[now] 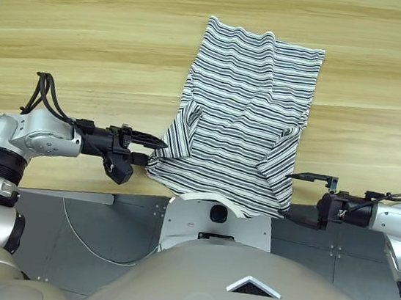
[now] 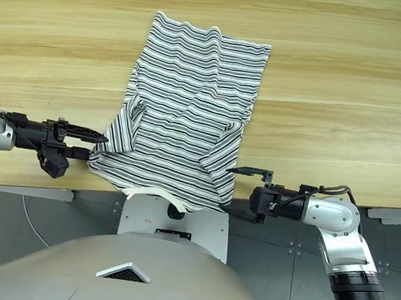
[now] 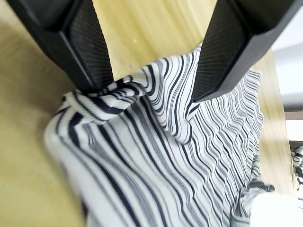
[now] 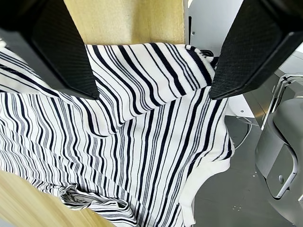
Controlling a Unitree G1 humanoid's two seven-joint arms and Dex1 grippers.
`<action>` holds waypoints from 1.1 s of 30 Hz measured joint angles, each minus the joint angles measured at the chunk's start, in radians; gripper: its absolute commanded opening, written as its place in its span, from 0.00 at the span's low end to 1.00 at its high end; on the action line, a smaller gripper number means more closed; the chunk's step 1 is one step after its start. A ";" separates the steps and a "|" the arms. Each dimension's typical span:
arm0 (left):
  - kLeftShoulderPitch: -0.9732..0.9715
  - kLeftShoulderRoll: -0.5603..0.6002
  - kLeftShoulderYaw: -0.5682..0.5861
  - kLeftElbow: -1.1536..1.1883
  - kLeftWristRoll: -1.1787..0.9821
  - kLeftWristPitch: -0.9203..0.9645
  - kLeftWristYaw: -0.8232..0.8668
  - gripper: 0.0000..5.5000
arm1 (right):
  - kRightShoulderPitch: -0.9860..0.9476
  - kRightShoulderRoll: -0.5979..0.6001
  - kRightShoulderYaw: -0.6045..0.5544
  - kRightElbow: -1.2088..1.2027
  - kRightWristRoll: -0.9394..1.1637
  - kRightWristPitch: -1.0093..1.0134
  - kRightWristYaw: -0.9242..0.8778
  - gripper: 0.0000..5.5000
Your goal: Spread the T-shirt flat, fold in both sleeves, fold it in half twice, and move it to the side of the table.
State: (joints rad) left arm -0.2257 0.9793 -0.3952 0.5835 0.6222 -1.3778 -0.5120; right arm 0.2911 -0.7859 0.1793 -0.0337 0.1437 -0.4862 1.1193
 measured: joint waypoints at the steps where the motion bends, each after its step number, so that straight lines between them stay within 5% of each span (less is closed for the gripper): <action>1: 0.010 0.004 -0.007 -0.001 -0.014 0.001 -0.001 0.53 | -0.001 0.000 0.001 0.003 0.000 0.000 0.000 0.78; 18: 0.033 0.019 -0.082 -0.008 -0.005 0.032 0.033 0.02 | 0.002 0.011 0.039 0.012 -0.001 -0.012 -0.014 0.78; 33: 0.038 0.009 -0.086 -0.021 0.027 0.056 0.104 0.02 | -0.041 0.013 0.119 0.125 -0.217 -0.310 -0.096 0.78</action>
State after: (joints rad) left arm -0.1877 0.9880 -0.4813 0.5620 0.6493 -1.3222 -0.4080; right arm 0.2506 -0.7725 0.2984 0.0909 -0.0735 -0.7965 1.0229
